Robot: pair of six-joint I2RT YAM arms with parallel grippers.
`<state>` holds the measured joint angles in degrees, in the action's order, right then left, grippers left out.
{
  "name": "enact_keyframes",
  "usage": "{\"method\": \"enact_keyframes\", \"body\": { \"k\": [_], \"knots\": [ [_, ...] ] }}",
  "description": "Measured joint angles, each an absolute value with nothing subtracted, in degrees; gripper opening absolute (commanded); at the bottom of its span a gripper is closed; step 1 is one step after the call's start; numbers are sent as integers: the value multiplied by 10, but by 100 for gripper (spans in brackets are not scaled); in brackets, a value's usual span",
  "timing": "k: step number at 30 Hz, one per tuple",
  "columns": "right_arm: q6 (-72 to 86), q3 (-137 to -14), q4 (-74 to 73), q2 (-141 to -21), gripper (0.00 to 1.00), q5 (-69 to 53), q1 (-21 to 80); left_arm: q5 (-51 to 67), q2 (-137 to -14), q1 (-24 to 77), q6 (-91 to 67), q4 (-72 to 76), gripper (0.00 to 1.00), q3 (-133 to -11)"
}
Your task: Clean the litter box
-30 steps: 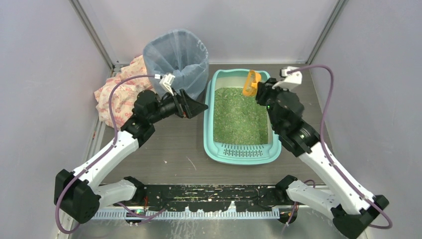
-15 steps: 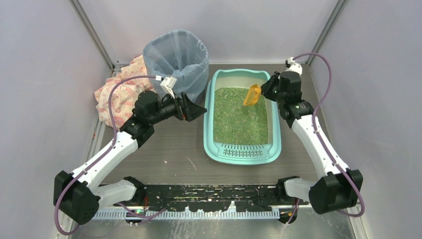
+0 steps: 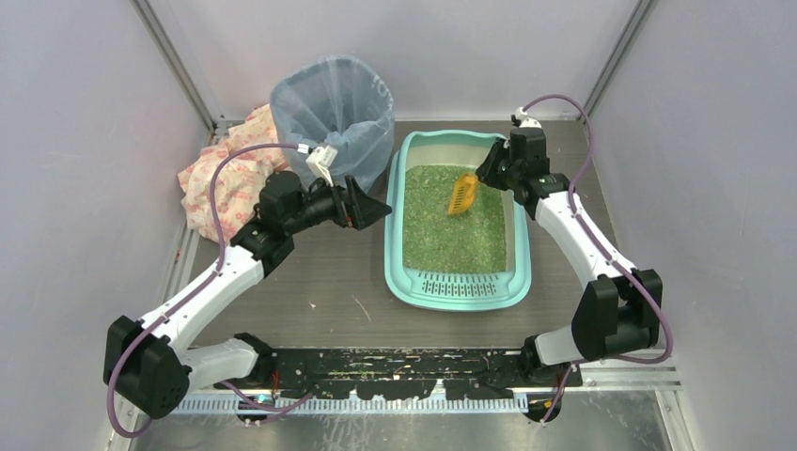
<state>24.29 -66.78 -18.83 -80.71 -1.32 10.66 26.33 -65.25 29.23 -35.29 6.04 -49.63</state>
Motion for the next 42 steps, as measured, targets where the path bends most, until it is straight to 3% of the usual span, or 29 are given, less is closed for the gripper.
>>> {"method": "enact_keyframes", "body": {
  "k": [17, 31, 42],
  "knots": [
    [264, -558, 48, -860, 1, -33, 106, 260, -659, 292, -353, 66, 90, -484],
    [383, -484, 257, -937, 1, -167, 101, 260, -659, 291, -354, 70, 90, -477],
    [427, -446, 295, -925, 1, -215, 85, 260, -659, 291, -355, 70, 90, -477]
  ]
}}
